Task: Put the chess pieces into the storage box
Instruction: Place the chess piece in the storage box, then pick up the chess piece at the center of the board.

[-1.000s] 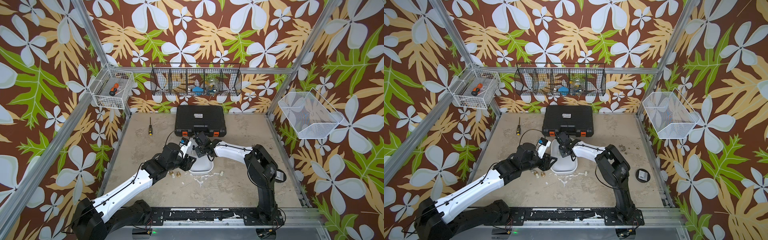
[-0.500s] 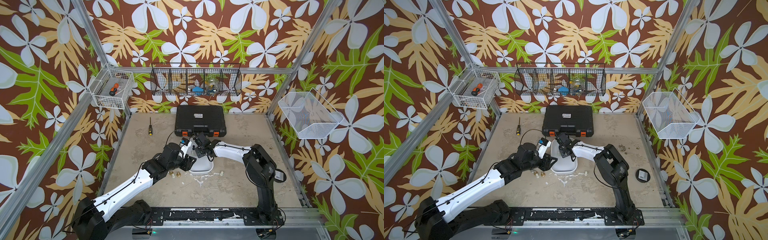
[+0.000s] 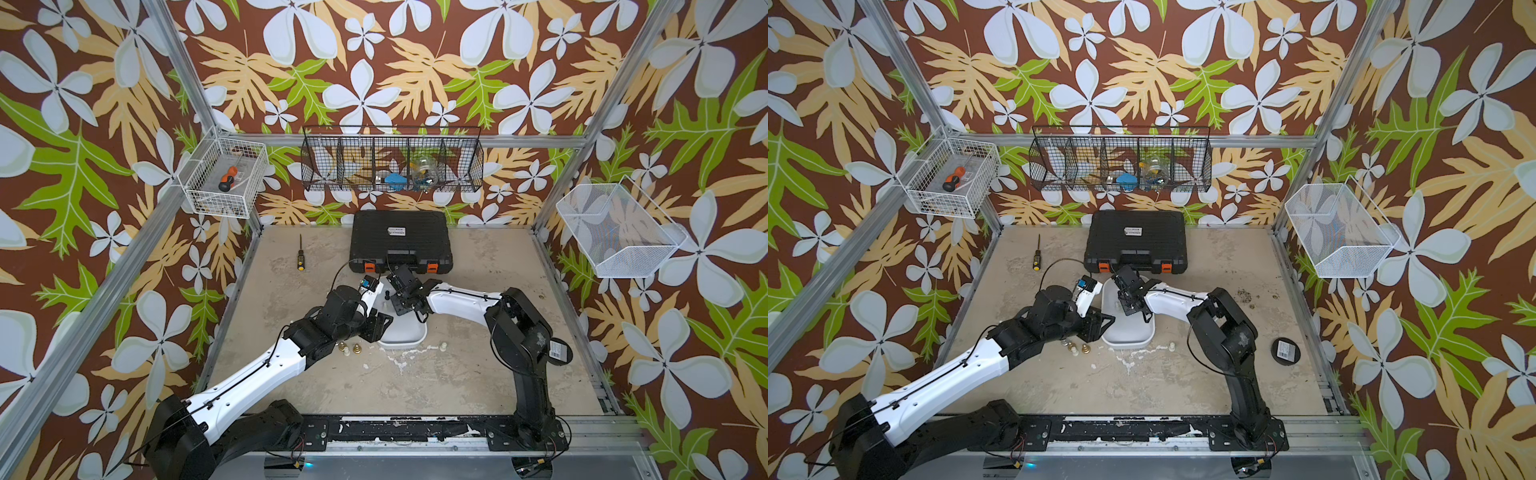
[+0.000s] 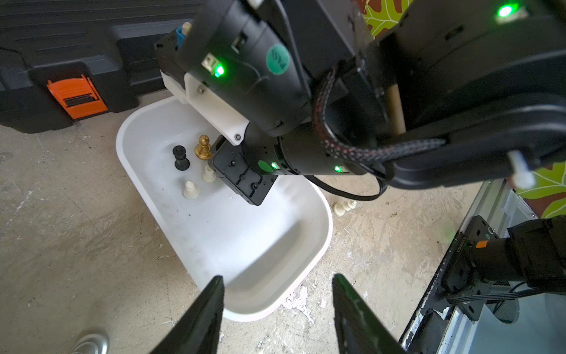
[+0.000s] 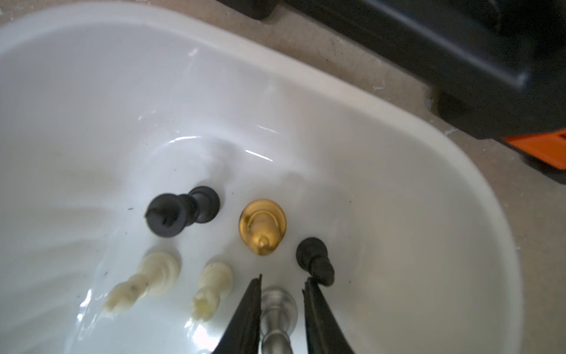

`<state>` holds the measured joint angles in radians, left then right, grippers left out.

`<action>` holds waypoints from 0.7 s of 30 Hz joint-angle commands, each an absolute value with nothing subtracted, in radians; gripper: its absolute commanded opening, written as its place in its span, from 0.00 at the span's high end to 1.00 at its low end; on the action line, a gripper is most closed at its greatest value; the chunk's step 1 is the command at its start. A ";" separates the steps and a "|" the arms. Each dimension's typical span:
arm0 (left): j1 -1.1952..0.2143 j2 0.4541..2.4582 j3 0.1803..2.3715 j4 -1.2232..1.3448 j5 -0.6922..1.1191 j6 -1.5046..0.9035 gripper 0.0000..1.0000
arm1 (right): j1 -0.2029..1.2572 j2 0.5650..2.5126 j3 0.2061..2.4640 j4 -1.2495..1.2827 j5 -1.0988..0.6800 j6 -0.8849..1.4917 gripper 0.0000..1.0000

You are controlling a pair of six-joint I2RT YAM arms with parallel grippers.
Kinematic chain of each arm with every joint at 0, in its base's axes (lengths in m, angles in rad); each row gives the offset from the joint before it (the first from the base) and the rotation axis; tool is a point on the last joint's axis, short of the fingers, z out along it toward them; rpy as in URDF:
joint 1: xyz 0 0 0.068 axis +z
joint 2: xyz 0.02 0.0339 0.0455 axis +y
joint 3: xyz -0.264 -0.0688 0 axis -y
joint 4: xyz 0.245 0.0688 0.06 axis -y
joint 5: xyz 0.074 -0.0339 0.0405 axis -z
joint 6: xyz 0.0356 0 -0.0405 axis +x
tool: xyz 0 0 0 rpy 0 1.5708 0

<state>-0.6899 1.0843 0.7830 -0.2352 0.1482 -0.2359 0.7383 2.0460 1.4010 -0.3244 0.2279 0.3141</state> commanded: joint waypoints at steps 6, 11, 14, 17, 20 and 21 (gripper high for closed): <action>-0.689 1.091 0.790 -0.229 0.163 -0.229 0.41 | 0.742 2.007 1.410 -0.339 0.237 0.314 0.65; -0.689 1.091 0.790 -0.229 0.163 -0.230 0.41 | 0.744 1.929 1.395 -0.363 0.202 0.322 0.60; -0.689 1.085 0.788 -0.224 0.157 -0.232 0.41 | 0.742 1.823 1.339 -0.353 0.178 0.332 0.58; -0.688 1.081 0.788 -0.220 0.148 -0.230 0.41 | 0.730 1.693 1.252 -0.331 0.155 0.345 0.57; -0.689 1.085 0.791 -0.229 0.115 -0.219 0.41 | 0.701 1.579 1.158 -0.325 0.102 0.359 0.55; -0.688 1.087 0.796 -0.233 0.112 -0.214 0.41 | 0.690 1.549 1.134 -0.327 0.084 0.363 0.55</action>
<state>-0.6899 1.0843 0.7841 -0.2352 0.1379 -0.2340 0.7082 1.6051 1.1797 -0.3302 0.1463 0.3378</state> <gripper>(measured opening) 0.593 0.449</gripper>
